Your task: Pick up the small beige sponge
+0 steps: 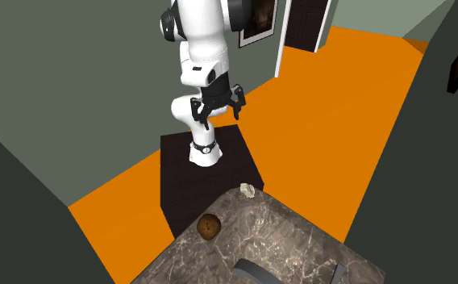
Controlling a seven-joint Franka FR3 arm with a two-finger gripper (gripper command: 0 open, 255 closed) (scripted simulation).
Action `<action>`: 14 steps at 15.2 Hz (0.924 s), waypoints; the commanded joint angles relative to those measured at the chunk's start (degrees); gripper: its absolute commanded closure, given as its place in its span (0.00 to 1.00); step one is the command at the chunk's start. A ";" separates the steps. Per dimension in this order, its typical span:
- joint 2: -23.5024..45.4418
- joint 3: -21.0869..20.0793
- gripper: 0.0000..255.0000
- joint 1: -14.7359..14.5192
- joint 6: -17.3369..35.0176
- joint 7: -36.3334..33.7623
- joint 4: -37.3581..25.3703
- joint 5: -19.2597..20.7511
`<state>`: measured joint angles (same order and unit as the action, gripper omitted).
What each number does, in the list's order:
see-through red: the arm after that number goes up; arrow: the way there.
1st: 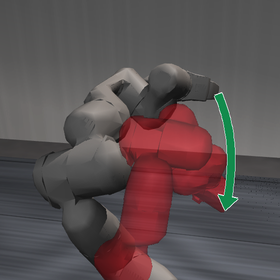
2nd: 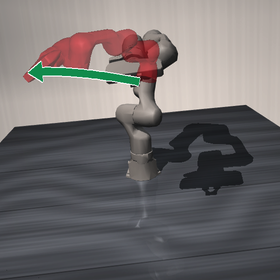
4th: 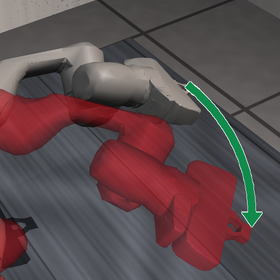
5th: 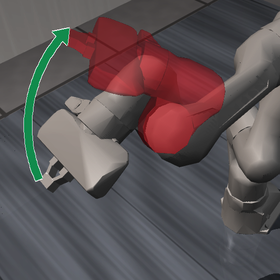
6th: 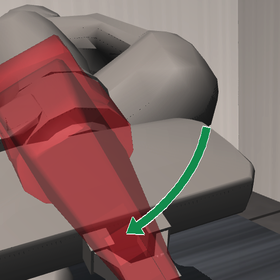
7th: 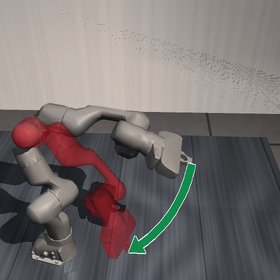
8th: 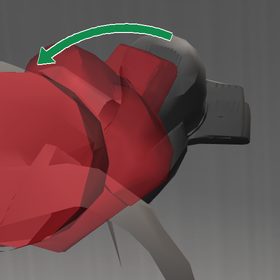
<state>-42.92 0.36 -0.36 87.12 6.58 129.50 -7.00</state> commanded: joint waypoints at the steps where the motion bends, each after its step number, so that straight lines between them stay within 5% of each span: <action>1: 0.00 0.00 0.00 0.00 0.00 0.00 0.00 0.00; 14: 13.07 -5.08 0.00 -2.42 15.69 -1.84 13.05 -3.11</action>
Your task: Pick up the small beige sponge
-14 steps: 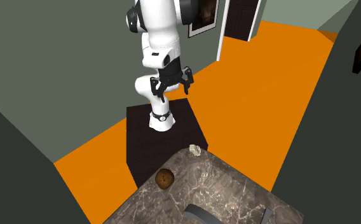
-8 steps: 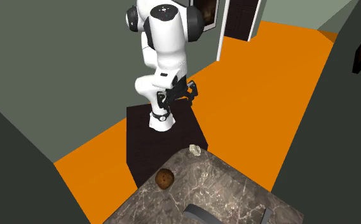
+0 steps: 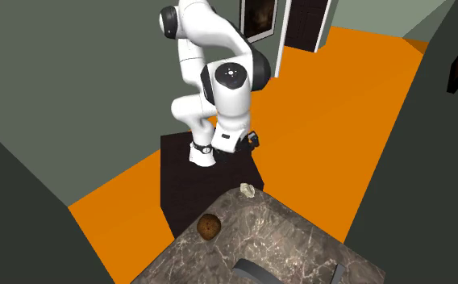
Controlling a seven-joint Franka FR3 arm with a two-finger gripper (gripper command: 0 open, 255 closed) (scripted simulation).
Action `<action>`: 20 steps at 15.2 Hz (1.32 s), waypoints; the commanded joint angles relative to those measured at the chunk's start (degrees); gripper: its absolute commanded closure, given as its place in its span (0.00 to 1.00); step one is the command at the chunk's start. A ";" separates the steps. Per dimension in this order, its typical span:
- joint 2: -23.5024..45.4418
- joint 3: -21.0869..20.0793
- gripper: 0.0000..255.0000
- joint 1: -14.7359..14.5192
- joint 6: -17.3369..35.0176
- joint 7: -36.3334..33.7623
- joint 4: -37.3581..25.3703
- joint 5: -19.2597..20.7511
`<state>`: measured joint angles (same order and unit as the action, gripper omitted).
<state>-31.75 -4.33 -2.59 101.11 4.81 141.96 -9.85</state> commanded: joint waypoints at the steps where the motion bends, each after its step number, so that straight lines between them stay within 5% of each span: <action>1: 3.31 -0.78 0.00 -0.41 2.99 -0.19 1.28 -0.52; 11: 20.16 -4.34 0.00 -2.68 15.94 -1.22 5.14 -2.99; 20: 25.16 -4.65 0.00 -2.80 22.73 -0.46 6.97 -3.31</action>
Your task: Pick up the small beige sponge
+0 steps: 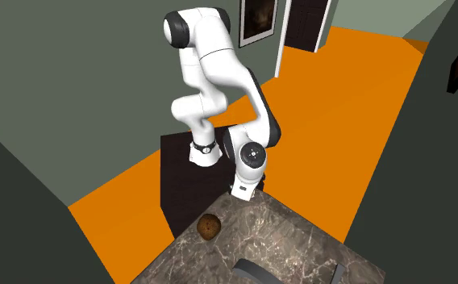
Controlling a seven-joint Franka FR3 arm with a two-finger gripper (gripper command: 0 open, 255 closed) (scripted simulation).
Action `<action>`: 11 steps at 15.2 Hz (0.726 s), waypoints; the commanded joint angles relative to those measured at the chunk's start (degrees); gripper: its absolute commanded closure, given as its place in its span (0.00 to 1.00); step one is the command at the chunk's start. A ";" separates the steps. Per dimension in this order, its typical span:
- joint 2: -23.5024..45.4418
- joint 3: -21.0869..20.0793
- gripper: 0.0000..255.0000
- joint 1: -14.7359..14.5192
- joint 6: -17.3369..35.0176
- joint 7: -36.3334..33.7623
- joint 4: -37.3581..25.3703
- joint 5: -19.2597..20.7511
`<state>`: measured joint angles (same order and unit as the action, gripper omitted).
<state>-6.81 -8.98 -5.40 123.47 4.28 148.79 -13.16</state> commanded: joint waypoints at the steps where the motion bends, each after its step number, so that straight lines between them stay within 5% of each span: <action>1: 0.25 0.01 1.00 0.02 0.44 0.10 0.16 0.00; 11: -0.50 0.04 1.00 0.03 -0.53 -0.03 -0.06 0.04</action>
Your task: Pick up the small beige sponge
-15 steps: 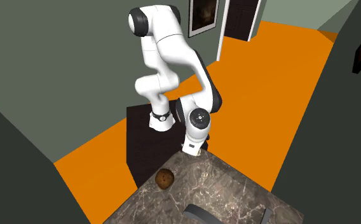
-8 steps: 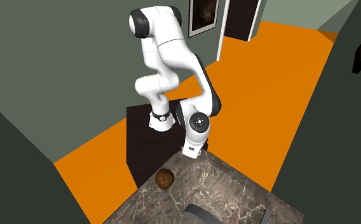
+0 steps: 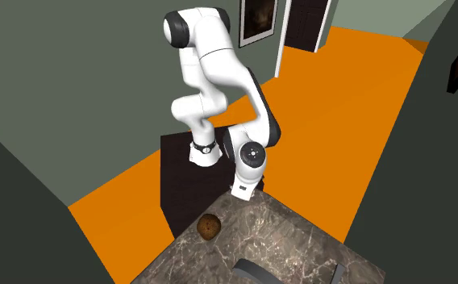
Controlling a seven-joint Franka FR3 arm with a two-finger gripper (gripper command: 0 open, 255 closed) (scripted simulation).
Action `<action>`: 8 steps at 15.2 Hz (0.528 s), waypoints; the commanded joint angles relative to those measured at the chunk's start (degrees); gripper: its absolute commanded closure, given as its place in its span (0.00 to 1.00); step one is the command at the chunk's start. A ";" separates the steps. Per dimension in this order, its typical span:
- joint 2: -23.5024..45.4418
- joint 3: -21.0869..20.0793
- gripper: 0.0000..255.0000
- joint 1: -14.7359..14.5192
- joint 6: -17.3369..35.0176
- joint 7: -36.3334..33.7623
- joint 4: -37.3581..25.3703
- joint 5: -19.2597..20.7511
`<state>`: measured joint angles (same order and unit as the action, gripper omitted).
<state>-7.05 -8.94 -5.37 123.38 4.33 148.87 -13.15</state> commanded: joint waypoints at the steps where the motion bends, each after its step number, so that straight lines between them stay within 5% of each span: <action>1: -0.95 0.04 1.00 0.02 -1.34 -0.17 -0.35 0.07; 8: -5.38 0.34 1.00 0.12 -7.59 -0.87 -2.20 0.38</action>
<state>-11.85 -8.65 -5.26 116.62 3.54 146.89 -12.81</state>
